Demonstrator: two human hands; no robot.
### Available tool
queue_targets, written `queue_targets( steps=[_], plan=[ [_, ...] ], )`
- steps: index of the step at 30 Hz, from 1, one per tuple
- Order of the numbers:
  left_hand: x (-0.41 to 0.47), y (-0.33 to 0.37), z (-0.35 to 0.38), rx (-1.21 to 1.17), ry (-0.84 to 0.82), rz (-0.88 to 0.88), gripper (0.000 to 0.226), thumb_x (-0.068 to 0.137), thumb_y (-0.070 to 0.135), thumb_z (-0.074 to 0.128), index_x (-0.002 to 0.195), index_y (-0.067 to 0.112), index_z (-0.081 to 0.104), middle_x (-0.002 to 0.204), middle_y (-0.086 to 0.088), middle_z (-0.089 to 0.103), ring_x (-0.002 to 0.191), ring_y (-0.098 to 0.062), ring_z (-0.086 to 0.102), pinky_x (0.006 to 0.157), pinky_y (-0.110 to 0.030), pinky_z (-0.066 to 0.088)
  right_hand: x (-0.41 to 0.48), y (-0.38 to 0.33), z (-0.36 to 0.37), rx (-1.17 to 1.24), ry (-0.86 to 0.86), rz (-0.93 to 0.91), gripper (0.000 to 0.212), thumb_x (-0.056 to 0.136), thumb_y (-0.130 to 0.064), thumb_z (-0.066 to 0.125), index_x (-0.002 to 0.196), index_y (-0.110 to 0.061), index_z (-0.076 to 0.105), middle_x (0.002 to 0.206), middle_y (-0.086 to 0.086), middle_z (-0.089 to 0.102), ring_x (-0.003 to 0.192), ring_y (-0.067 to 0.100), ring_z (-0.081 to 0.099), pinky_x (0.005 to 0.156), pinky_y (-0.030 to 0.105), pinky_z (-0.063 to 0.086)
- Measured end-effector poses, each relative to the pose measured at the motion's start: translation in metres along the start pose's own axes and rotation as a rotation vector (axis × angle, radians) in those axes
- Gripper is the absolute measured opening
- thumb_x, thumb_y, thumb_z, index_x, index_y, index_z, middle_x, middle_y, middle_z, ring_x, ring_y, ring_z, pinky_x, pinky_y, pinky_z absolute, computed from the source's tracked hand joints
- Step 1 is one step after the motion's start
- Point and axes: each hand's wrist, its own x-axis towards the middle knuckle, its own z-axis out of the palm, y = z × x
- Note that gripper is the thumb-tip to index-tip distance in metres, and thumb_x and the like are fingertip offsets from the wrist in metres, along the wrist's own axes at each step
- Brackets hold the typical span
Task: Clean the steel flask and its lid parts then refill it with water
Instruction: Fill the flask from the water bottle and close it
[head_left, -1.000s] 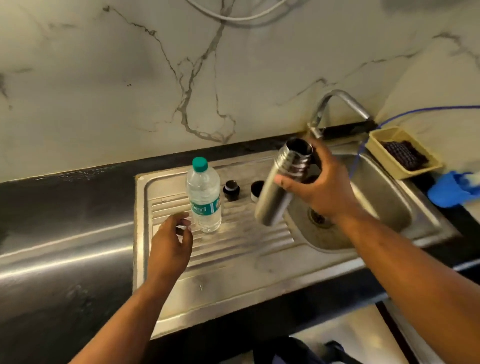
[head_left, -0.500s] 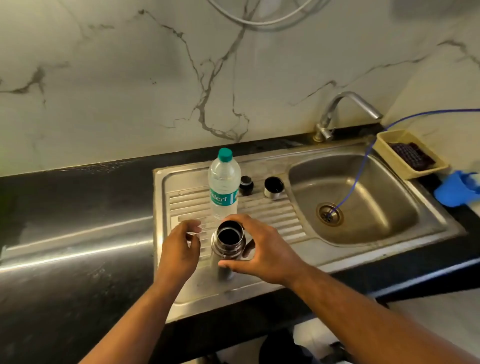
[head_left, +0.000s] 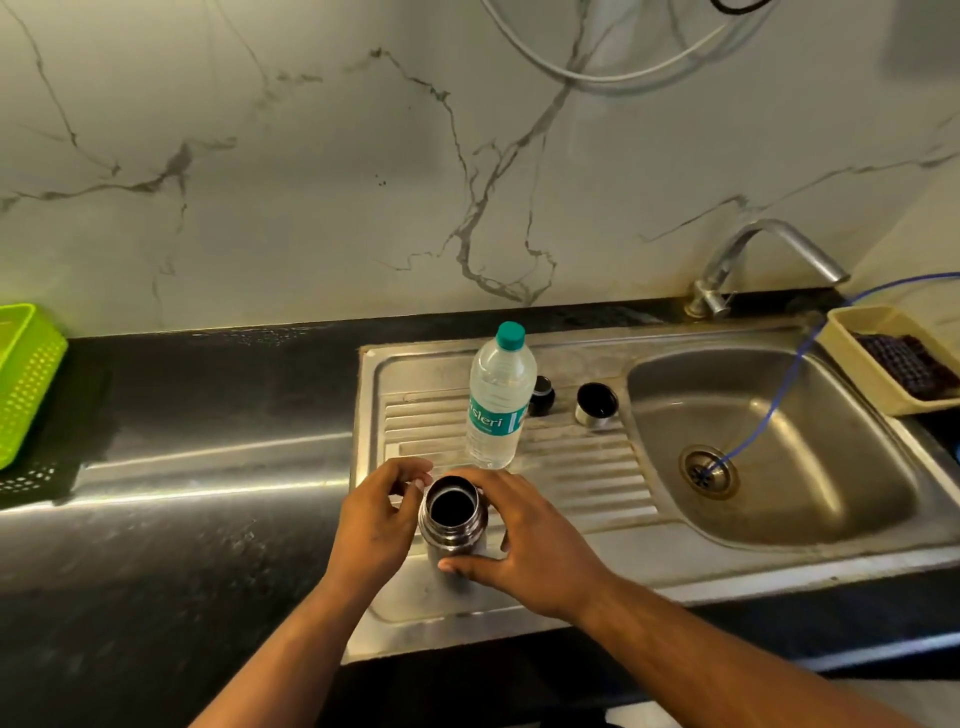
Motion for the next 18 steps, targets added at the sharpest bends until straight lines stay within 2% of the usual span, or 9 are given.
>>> queue_targets(
  steps=[4, 7, 11, 15, 18],
  plan=[
    [0.012, 0.007, -0.004, -0.010, 0.010, 0.037, 0.021, 0.098, 0.012, 0.063, 0.108, 0.029, 0.070, 0.096, 0.014, 0.074, 0.094, -0.005, 0.067, 0.074, -0.010, 0.050, 0.003, -0.001, 0.002, -0.023, 0.012, -0.007, 0.080, 0.075, -0.061, 0.081, 0.141, -0.047, 0.039, 0.138, -0.026, 0.045, 0.128, -0.004, 0.041, 0.107, 0.024, 0.044],
    [0.018, 0.011, -0.006, -0.015, 0.017, 0.029, 0.019, 0.098, 0.013, 0.064, 0.108, 0.028, 0.070, 0.096, 0.013, 0.075, 0.094, -0.004, 0.068, 0.073, -0.007, 0.048, 0.002, -0.001, 0.004, -0.028, 0.006, 0.007, 0.082, 0.074, -0.064, 0.080, 0.143, -0.046, 0.038, 0.140, -0.026, 0.041, 0.130, -0.005, 0.038, 0.105, 0.023, 0.046],
    [0.028, 0.023, -0.009, -0.041, 0.019, 0.058, 0.020, 0.098, 0.012, 0.065, 0.108, 0.028, 0.070, 0.095, 0.013, 0.075, 0.093, -0.007, 0.067, 0.072, -0.010, 0.048, 0.004, 0.002, 0.001, -0.004, -0.041, 0.044, 0.094, 0.068, -0.071, 0.080, 0.145, -0.050, 0.032, 0.143, -0.030, 0.034, 0.132, -0.007, 0.036, 0.109, 0.023, 0.042],
    [0.045, 0.049, -0.020, -0.066, 0.021, 0.128, 0.019, 0.098, 0.015, 0.064, 0.112, 0.028, 0.069, 0.098, 0.014, 0.074, 0.095, -0.010, 0.068, 0.071, -0.026, 0.054, 0.006, 0.006, -0.025, -0.034, -0.115, 0.058, 0.104, 0.059, -0.077, 0.080, 0.146, -0.056, 0.027, 0.137, -0.034, 0.035, 0.120, -0.010, 0.041, 0.098, 0.020, 0.045],
    [0.061, 0.078, -0.029, -0.056, 0.004, 0.226, 0.023, 0.098, 0.016, 0.064, 0.119, 0.027, 0.066, 0.103, 0.014, 0.072, 0.098, -0.010, 0.066, 0.073, -0.031, 0.058, 0.018, 0.017, -0.054, -0.005, 0.048, 0.100, 0.087, 0.064, -0.078, 0.077, 0.139, -0.051, 0.042, 0.122, -0.030, 0.048, 0.106, -0.007, 0.051, 0.085, 0.017, 0.048]
  ],
)
